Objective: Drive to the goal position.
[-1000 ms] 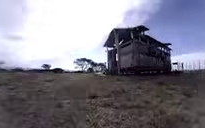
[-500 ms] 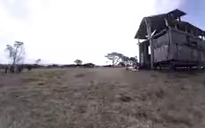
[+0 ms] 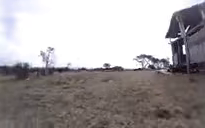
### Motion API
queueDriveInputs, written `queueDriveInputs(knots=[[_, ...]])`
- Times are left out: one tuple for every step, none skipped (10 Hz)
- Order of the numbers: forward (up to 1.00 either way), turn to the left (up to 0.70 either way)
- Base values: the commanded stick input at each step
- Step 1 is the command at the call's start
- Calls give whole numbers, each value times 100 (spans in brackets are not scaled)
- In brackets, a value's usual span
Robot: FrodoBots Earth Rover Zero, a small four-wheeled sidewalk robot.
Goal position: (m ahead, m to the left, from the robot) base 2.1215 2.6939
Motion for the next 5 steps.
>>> queueDriveInputs(knots=[[70,27],[70,27],[70,27],[70,27],[70,27]])
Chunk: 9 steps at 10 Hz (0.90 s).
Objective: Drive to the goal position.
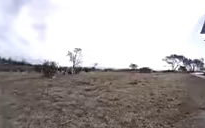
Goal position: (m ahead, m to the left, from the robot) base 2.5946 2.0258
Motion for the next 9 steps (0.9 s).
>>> queueDriveInputs(knots=[[70,27],[70,27],[70,27],[70,21],[70,6],[70,0],[70,0],[70,0],[70,27]])
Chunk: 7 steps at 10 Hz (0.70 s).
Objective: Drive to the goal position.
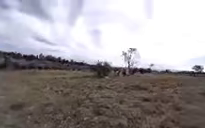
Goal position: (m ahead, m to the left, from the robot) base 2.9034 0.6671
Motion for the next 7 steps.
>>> queueDriveInputs(knots=[[70,27],[70,0],[70,0],[70,0],[70,0],[70,0],[70,0]])
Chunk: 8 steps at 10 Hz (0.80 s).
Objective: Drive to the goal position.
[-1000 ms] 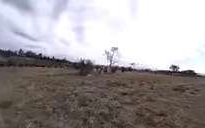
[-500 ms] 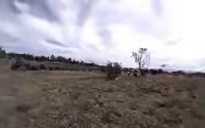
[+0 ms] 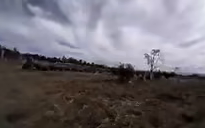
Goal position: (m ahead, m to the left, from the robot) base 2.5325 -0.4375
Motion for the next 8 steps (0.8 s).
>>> queueDriveInputs(knots=[[70,0],[70,0],[70,0],[70,0],[70,0],[70,0],[70,0],[70,0]])
